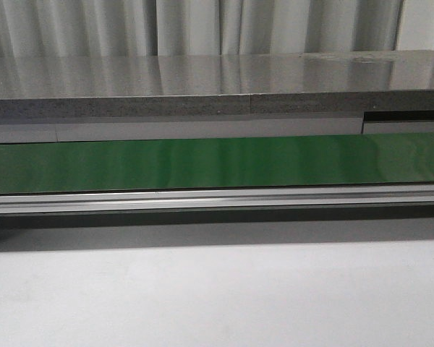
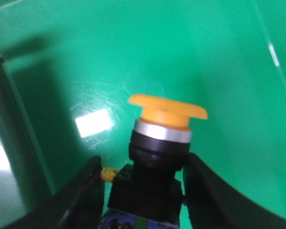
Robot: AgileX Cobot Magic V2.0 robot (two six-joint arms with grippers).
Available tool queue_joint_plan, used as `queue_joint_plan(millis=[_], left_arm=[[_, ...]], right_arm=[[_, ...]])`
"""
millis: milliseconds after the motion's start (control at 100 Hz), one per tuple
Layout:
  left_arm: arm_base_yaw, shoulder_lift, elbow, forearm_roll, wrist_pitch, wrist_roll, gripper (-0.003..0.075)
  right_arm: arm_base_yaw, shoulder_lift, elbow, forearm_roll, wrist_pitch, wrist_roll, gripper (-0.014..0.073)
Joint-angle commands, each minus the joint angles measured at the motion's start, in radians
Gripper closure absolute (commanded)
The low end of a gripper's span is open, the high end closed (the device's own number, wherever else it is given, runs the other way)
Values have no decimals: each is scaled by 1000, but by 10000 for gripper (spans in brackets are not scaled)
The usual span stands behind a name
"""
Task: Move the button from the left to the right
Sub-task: 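Lift the button with the right gripper and carry it over the green tray, then lower the button into the green tray and open the right gripper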
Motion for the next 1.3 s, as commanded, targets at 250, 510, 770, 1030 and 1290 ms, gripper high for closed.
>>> queue_joint_plan(millis=[250,510,770,1030,1290], left_arm=[[-6,7,-29,-3,-78,-2,739],[-6,7,-29,-3,-78,-2,739],[-6,7,-29,-3,-78,-2,739],[-6,7,-29,-3,-78,-2,739],[-6,7,-29,-3,-78,-2,739]], right_arm=[[-2,1,-32,40,-53,-35,420],[-2,28,-32,77,-46,-35,372],[-2,28,-32,80,-49,-35,93],[-2,1,-32,80,-52,-35,92],[0,-137,-32,121,-98,-34,94]])
